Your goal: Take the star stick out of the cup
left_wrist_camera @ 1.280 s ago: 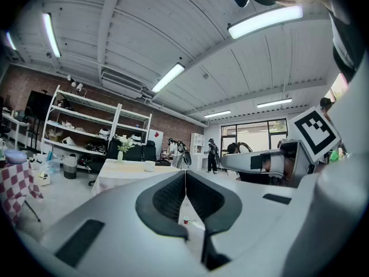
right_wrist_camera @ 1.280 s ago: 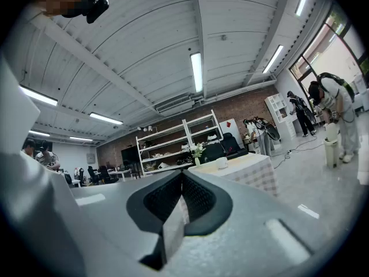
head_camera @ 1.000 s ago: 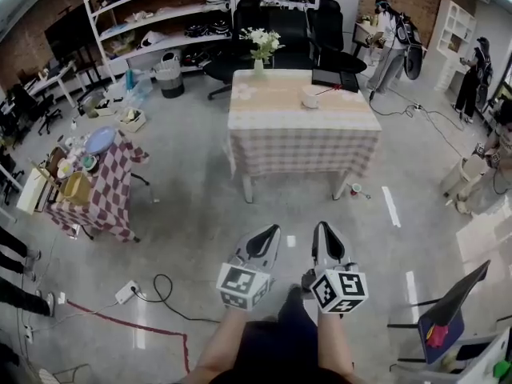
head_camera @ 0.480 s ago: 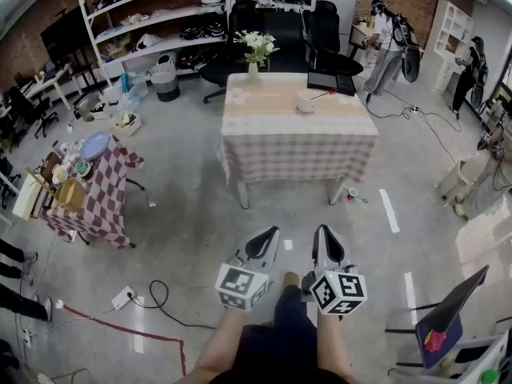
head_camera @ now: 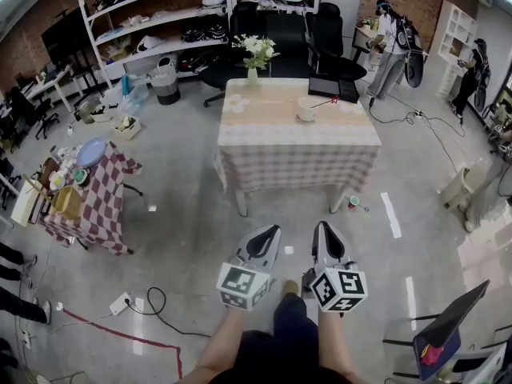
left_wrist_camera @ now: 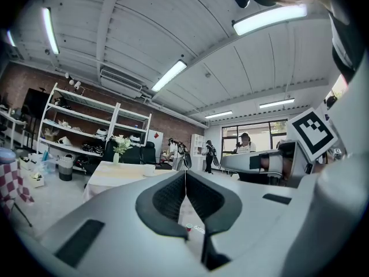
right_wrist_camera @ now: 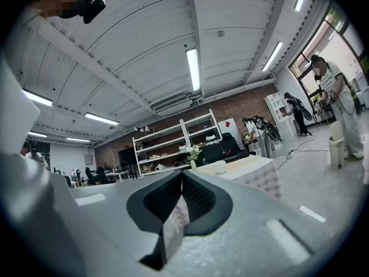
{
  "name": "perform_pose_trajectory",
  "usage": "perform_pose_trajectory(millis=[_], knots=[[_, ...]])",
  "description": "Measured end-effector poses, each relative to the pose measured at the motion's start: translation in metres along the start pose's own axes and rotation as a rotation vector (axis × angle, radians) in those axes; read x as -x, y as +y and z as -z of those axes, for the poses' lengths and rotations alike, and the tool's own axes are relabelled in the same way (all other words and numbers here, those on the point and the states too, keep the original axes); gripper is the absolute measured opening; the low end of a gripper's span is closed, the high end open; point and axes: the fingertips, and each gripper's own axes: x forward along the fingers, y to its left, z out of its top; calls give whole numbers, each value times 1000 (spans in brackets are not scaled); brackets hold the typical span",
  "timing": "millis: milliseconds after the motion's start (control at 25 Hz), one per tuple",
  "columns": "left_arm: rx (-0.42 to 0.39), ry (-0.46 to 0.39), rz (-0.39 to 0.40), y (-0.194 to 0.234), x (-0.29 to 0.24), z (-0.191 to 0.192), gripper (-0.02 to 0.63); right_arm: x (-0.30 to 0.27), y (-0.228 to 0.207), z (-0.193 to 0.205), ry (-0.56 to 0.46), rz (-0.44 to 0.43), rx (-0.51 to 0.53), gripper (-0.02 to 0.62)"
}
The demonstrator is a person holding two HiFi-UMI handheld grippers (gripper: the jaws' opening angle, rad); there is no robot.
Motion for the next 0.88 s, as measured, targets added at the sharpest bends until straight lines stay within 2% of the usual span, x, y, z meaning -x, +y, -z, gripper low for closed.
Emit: perform_pose_trajectory(millis=[560,880], knots=[[19,34,24,22,-91,3,12,-69,-61,-9,28,36,-7,3],[29,45,31,38,-163,2,12,-122,-106,-23,37,42,-8,3]])
